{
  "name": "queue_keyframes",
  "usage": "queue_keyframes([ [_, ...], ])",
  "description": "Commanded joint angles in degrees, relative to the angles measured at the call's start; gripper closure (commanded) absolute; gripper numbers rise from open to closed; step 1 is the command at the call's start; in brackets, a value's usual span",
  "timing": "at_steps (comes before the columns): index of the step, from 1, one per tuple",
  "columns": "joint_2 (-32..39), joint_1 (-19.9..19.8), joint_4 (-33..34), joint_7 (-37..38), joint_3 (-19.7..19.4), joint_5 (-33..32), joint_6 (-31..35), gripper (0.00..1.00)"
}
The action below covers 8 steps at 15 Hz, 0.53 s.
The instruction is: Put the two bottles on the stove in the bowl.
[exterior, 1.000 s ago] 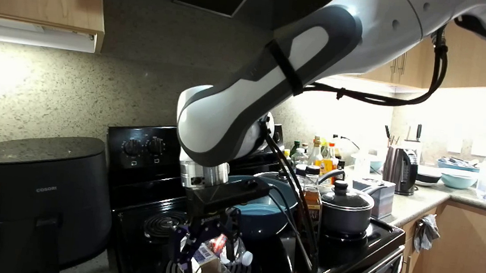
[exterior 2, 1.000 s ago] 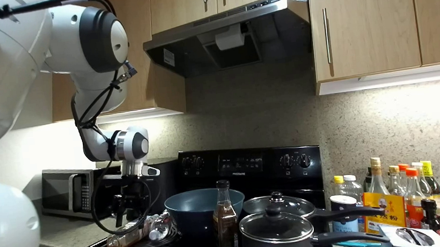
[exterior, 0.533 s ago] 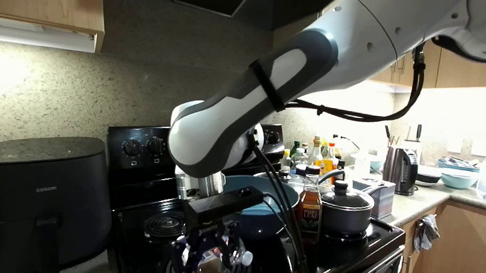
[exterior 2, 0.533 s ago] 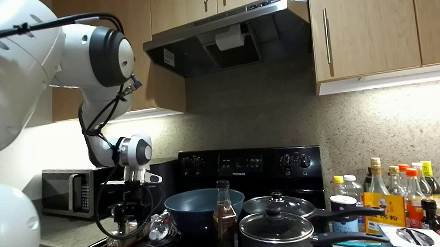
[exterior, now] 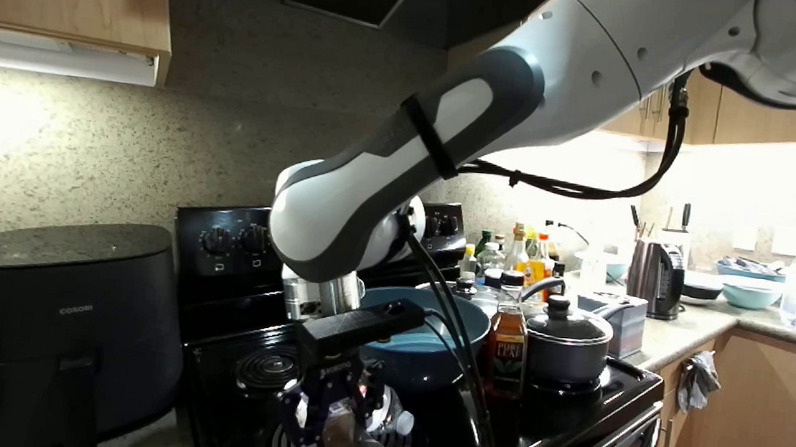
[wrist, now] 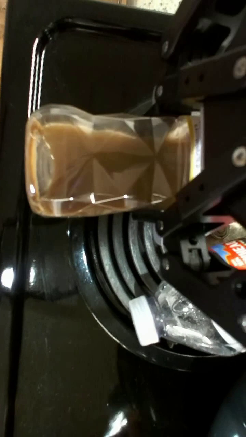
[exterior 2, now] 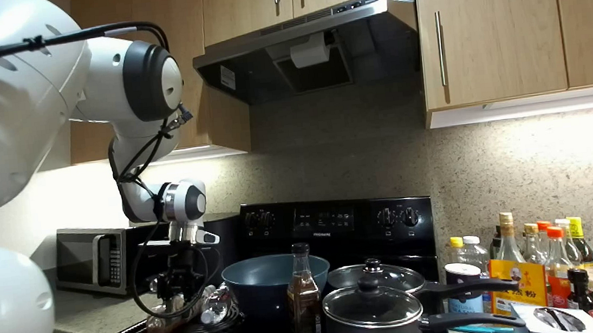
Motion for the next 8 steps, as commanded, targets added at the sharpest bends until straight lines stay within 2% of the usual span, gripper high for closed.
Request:
queue_keyframes([
  [1, -4.9, 0.6, -2.7, 1.1, -0.3, 0.9, 0.6, 0.72],
  [8, -20.2, -0.3, -12.6, 5.1, 0.0, 1.2, 2.4, 0.72],
])
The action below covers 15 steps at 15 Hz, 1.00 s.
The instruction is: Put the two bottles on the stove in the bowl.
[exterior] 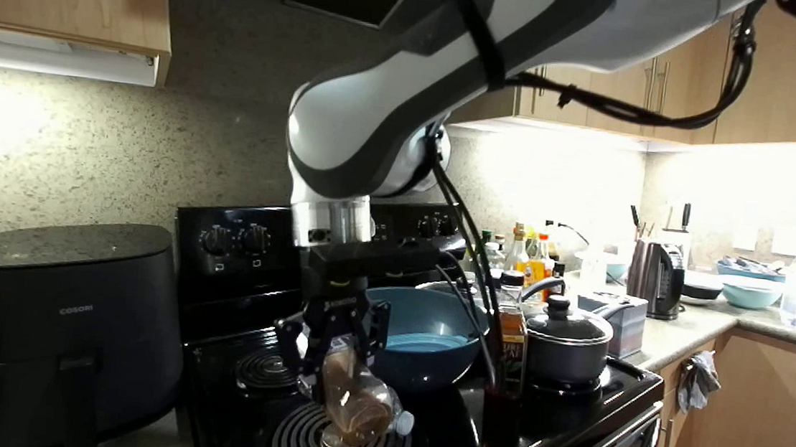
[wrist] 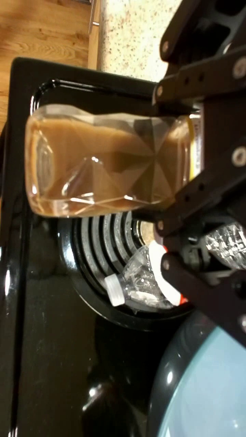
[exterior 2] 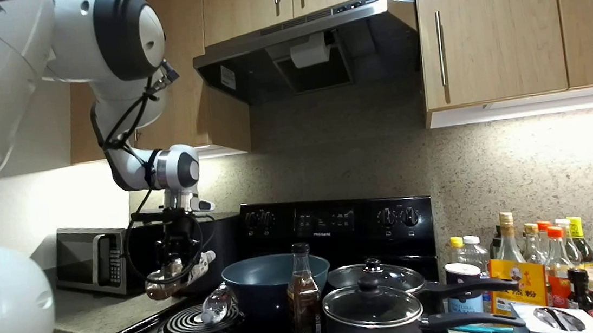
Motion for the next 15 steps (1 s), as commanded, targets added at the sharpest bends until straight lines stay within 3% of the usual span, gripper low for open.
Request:
queue_keyframes([
  [1, -12.1, -0.9, -10.6, 4.9, 0.0, 1.4, 2.9, 0.72],
  [8, -27.6, -5.4, -26.6, 17.3, 0.2, 2.5, 11.4, 0.72],
  [9, -22.1, -5.3, -20.3, 14.7, 1.1, 0.7, 7.9, 0.47],
  [14, -26.2, -6.6, -24.9, 16.1, 1.3, 1.4, 9.5, 0.47],
  [15, -26.2, -6.6, -24.9, 16.2, 1.3, 1.5, 9.5, 0.72],
])
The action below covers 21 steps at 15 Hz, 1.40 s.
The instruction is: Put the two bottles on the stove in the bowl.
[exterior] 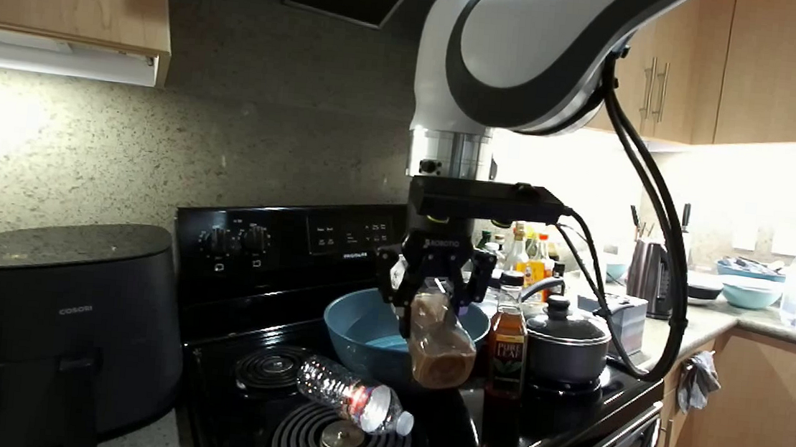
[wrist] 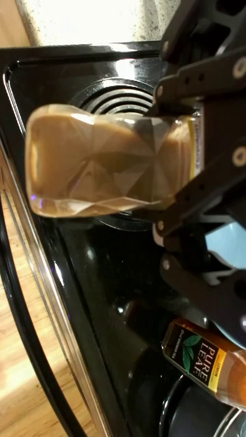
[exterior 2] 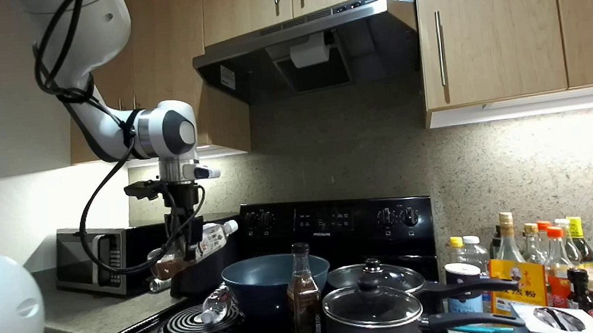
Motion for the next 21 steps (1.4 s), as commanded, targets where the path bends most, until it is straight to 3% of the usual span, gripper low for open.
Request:
queue_keyframes([
  [1, 1.7, -2.0, 1.9, 0.3, 1.5, 1.0, 0.1, 0.72],
  [7, 8.6, -4.9, 8.5, 13.3, 0.3, -3.6, 7.9, 0.72],
  [14, 16.9, -5.3, 14.4, 29.4, -5.1, -10.1, 13.5, 0.72],
  [17, 19.8, -4.6, 15.7, 32.7, -6.7, -10.3, 14.0, 0.72],
  [21, 21.8, -5.1, 15.6, 26.5, -4.5, -1.9, 10.0, 0.72],
])
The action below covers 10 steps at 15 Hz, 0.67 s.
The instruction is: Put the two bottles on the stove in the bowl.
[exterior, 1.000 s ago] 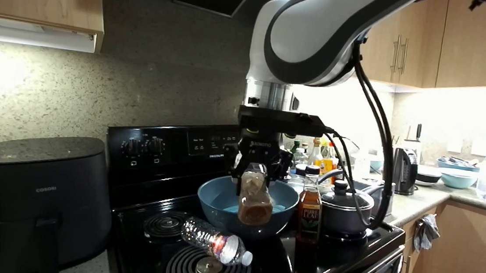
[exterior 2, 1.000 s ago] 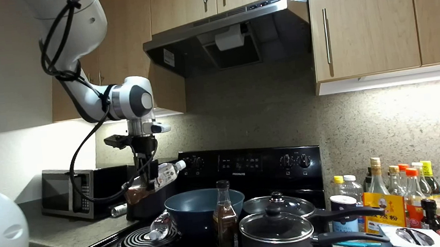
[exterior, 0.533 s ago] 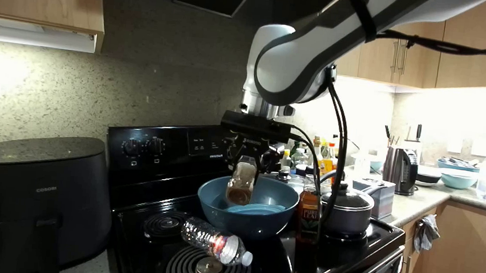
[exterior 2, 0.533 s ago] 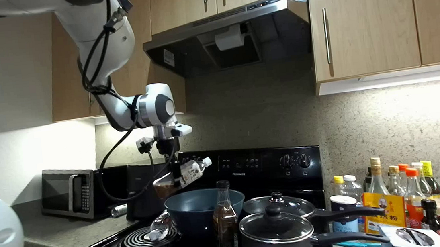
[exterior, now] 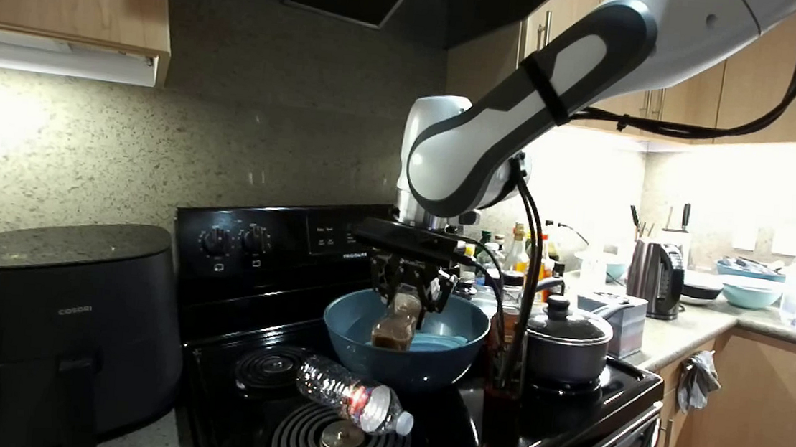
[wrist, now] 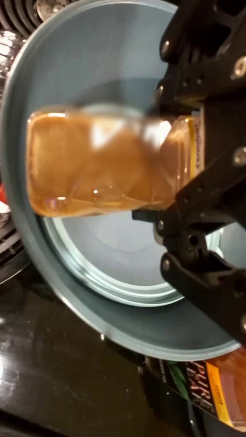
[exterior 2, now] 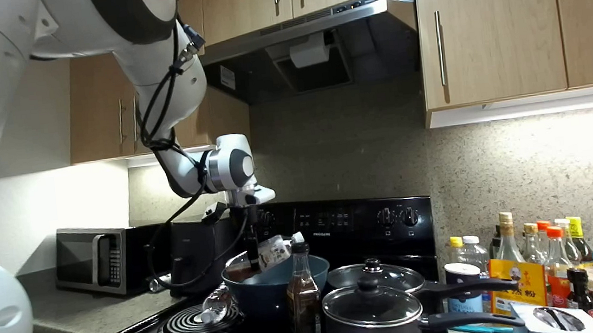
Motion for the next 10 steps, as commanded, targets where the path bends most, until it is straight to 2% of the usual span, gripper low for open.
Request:
queue_keyframes([
  [1, 1.3, 0.0, 0.6, -3.6, 1.8, 6.3, -2.8, 0.72],
  [6, 2.2, -0.1, 0.2, -3.0, 1.6, 9.7, -3.3, 0.72],
  [10, 2.0, 0.0, -0.2, -1.2, 0.4, 9.3, -2.6, 0.72],
])
